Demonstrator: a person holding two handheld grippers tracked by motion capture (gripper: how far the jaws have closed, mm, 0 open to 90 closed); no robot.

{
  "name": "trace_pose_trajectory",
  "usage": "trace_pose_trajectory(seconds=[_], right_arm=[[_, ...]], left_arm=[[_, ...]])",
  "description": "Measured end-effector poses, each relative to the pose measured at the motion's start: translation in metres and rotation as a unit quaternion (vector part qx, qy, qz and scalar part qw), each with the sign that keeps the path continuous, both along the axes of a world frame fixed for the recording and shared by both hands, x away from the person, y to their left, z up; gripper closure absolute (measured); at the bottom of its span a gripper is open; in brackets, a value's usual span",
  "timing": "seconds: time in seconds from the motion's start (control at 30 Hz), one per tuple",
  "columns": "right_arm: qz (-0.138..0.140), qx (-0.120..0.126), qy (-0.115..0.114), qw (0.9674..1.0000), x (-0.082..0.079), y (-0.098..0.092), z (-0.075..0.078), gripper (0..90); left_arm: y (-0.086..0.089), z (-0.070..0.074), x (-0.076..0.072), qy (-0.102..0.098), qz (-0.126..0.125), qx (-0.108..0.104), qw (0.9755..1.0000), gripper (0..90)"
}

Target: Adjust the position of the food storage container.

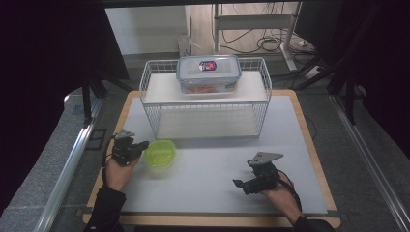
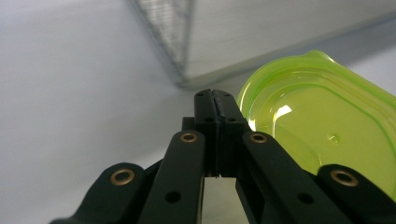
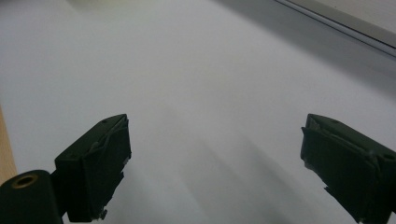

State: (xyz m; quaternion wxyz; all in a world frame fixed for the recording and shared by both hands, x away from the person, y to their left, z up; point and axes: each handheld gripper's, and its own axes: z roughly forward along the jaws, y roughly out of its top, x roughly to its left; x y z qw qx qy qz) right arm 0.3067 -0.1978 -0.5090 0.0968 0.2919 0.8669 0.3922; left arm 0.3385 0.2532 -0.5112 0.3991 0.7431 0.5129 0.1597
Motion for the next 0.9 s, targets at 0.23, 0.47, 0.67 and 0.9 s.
trace_pose_trajectory(seconds=[0.23,0.47,0.67,0.9], right_arm=[[0.0,-0.002,0.001,1.0,0.0,0.0,-0.001,8.3],[0.001,-0.004,0.002,1.0,0.0,0.0,-0.001,8.3],[0.0,-0.003,0.001,1.0,0.0,-0.001,-0.001,8.3],[0.001,-0.003,0.0,1.0,0.0,-0.001,-0.001,8.3]], left_arm=[[-0.034,0.003,-0.001,0.007,-0.047,-0.002,0.9989,89.7],[-0.054,0.005,-0.004,0.003,-0.074,0.012,0.9972,89.8],[-0.042,0.005,-0.011,0.006,-0.059,0.022,0.998,89.8],[-0.037,-0.007,-0.034,0.035,-0.076,0.02,0.9963,89.8]])
